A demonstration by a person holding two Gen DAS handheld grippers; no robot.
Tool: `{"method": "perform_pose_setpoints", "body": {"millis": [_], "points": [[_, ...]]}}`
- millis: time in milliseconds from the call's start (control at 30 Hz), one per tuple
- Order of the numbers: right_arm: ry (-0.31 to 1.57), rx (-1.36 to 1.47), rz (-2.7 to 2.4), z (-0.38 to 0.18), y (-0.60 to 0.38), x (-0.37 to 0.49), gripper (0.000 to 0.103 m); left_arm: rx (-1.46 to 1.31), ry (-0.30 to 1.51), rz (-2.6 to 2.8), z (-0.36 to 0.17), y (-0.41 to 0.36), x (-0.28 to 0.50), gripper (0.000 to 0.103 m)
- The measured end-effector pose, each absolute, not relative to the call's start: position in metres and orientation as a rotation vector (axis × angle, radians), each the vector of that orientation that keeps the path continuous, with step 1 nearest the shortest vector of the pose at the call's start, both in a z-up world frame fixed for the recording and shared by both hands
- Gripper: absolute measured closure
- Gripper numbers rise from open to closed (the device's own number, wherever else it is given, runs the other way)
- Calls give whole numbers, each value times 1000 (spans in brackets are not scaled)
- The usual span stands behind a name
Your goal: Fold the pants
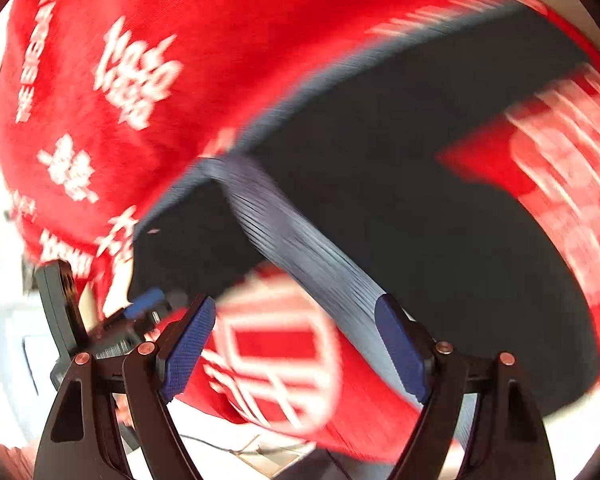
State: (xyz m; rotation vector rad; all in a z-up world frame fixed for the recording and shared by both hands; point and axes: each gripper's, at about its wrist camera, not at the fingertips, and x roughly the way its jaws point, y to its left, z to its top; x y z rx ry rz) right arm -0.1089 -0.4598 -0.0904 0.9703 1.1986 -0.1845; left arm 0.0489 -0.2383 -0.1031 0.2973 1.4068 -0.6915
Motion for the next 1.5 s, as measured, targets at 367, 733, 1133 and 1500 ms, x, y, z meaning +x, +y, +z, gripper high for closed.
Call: {"method": "perform_pose_setpoints", "body": {"millis": [367,733,1133,1500], "points": [[1166,1103,-490,-129,-465,-289,35,396,1382,-797,-114,-270,4,12],[1098,1279,-278,-146,-478,-279,100,444,1404,-716,-125,-299,0,12],[931,934,-196,-4,-681,-115,100,362,1333,-479,-96,-327,66,12],[1192,641,-395,-57,-742,-11,34,342,1275,-348,-117,-378,123,12]]}}
